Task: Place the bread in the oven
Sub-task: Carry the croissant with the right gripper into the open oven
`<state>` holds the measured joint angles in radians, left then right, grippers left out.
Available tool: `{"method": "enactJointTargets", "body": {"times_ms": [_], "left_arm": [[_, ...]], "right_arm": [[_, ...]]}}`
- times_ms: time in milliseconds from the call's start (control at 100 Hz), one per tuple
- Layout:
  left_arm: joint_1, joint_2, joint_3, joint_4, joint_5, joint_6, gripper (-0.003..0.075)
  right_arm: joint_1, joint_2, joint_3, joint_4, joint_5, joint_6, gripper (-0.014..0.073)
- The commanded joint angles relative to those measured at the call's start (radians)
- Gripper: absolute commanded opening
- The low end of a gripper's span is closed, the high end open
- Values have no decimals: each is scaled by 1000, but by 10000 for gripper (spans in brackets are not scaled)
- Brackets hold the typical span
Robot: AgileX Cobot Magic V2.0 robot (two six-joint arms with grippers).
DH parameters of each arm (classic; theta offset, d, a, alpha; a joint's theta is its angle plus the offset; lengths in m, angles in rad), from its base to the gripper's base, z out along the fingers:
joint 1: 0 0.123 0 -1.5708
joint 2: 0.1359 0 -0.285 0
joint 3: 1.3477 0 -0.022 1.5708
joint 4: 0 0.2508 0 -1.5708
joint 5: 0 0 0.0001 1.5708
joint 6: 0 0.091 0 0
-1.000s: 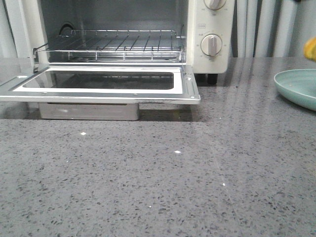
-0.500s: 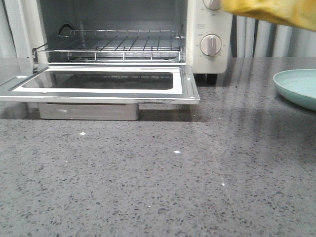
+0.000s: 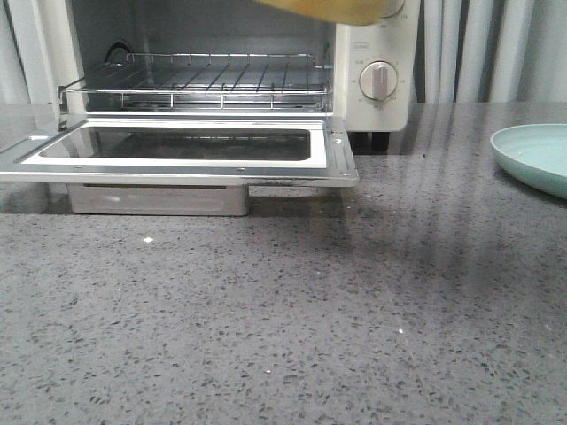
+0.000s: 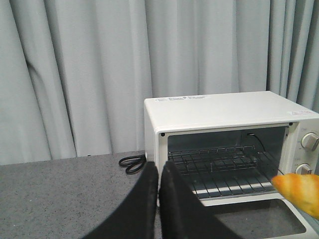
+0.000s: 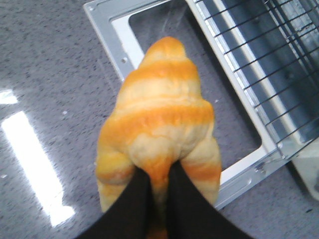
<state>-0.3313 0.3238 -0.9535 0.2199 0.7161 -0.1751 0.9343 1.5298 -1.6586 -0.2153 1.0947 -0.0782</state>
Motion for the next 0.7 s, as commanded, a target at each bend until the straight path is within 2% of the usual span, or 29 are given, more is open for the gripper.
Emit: {"method": "enactJointTargets", "body": {"times_ms": [0,280,690], "left_arm": [[2,14,-19,-12,-75,-8,-21],[2,14,-19,-18,-66,-8,-21],[2,14,-19,-22,-64,-8,-21]], "right_arm": [[-2,39,-110,-95,-48,-10,-69],[-67,202,-281,-157,-92,-10,-69],[-152,295,-295,-194,-193,-8,-69]]}}
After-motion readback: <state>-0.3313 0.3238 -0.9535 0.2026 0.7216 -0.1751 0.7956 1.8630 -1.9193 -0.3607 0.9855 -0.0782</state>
